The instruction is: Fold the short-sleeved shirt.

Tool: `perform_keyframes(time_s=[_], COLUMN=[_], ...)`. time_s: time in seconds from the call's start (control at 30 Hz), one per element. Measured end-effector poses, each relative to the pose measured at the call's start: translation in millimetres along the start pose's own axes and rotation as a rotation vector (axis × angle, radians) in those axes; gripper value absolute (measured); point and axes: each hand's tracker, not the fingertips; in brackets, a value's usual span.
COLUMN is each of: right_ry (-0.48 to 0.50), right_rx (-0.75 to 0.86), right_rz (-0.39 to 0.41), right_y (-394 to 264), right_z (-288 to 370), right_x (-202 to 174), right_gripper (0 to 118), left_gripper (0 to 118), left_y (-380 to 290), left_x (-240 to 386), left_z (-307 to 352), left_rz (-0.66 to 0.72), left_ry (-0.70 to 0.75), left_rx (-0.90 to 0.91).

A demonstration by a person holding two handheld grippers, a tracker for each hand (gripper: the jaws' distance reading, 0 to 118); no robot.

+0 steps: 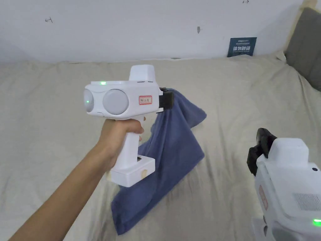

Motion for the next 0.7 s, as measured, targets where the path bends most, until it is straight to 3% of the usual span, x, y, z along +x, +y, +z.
perform_keyframes(time_s=[0.23, 0.5, 0.6, 0.7], right_ry=[-0.063, -0.060, -0.054, -0.051], right_rx=[-0.027, -0.077, -0.100, -0.116], right_rz=[-0.012, -0.019, -0.019, -0.019], right_y=[-9.5, -27.3, -32.8, -35.2], right_z=[2.0, -3.9, -6.5, -7.3], right_x=[24.8, 24.2, 23.1, 22.6], right_gripper=[1, 1, 1, 1], left_gripper=[2, 2, 2, 6], left_y=[-56.7, -181.8, -222.5, -237.0], left_x=[21.6, -7.7, -14.6, -20.8], left_z=[-58.3, -135.0, -152.2, -152.0], left_rz=[-0.049, -0.124, -0.183, -0.100], left_ry=[-0.073, 0.089, 0.158, 0.177], left_rx=[-0.183, -0.538, -0.603, -0.524])
